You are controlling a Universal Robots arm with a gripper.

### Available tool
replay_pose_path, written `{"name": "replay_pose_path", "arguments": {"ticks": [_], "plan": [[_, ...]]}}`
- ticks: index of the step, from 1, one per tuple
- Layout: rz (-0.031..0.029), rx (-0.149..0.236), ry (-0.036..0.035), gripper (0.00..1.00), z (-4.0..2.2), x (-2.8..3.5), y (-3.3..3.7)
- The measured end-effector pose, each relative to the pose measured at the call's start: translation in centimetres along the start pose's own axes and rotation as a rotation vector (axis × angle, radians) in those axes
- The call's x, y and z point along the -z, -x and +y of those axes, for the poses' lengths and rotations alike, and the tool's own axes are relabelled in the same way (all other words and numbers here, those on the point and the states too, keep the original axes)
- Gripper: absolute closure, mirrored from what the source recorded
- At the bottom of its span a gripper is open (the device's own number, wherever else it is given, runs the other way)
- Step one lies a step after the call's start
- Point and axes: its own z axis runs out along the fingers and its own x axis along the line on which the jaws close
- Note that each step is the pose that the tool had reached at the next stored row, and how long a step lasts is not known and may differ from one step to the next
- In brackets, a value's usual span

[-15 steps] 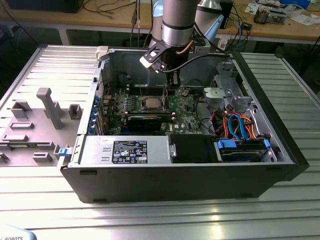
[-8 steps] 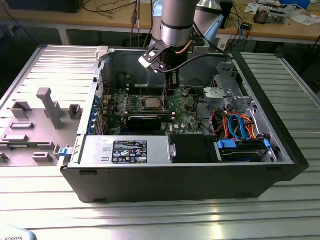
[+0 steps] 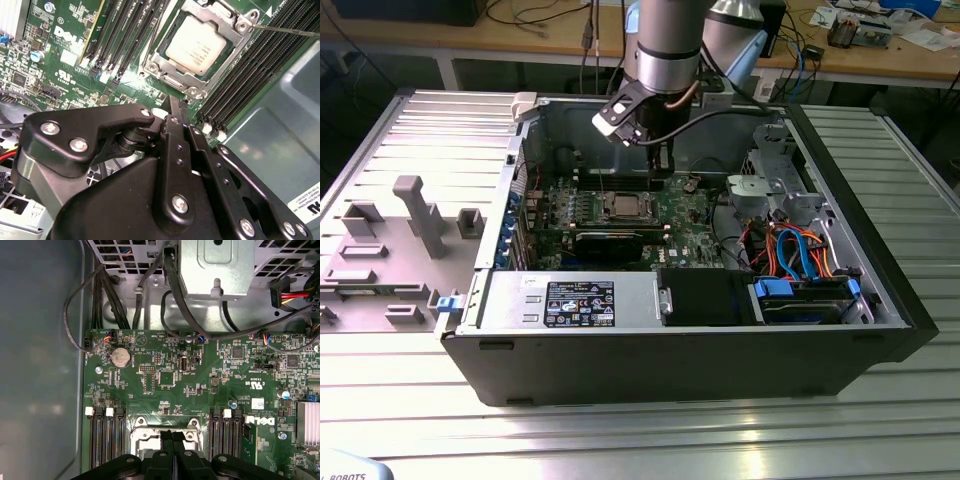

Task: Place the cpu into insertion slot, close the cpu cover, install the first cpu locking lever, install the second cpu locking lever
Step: 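Close the cpu cover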

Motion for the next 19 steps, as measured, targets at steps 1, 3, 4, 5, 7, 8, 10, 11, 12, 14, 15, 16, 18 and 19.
{"name": "replay_pose_path", "arguments": {"ticks": [1, 3, 4, 5, 7, 8, 10, 11, 12, 14, 15, 16, 18, 19], "plan": [[0.0003, 0.000, -0.0001, 0.89, -0.15, -0.06, -0.01], [0.0028, 0.001, -0.0003, 0.89, -0.74, -0.17, -0.02], [0.0043, 0.001, -0.0003, 0.89, -1.11, -0.23, -0.03], [0.0058, 0.002, -0.0003, 0.89, -1.45, -0.29, -0.04], [0.0080, 0.006, -0.0003, 0.89, -2.34, -0.60, -0.05], [0.0082, 0.007, -0.0003, 0.89, -2.67, -0.74, -0.06], [0.0081, 0.008, -0.0004, 0.89, -3.37, -0.99, -0.07], [0.0082, 0.009, -0.0005, 0.89, -3.92, -1.16, -0.08], [0.0084, 0.009, -0.0004, 0.89, -4.37, -1.31, -0.09], [0.0086, 0.009, -0.0004, 0.89, -5.16, -1.63, -0.11], [0.0086, 0.010, -0.0004, 0.89, -5.45, -1.76, -0.11], [0.0085, 0.010, -0.0004, 0.89, -5.76, -1.93, -0.12], [0.0086, 0.010, -0.0004, 0.89, -6.22, -2.48, -0.13], [0.0086, 0.011, -0.0004, 0.89, -6.32, -2.93, -0.13]]}}
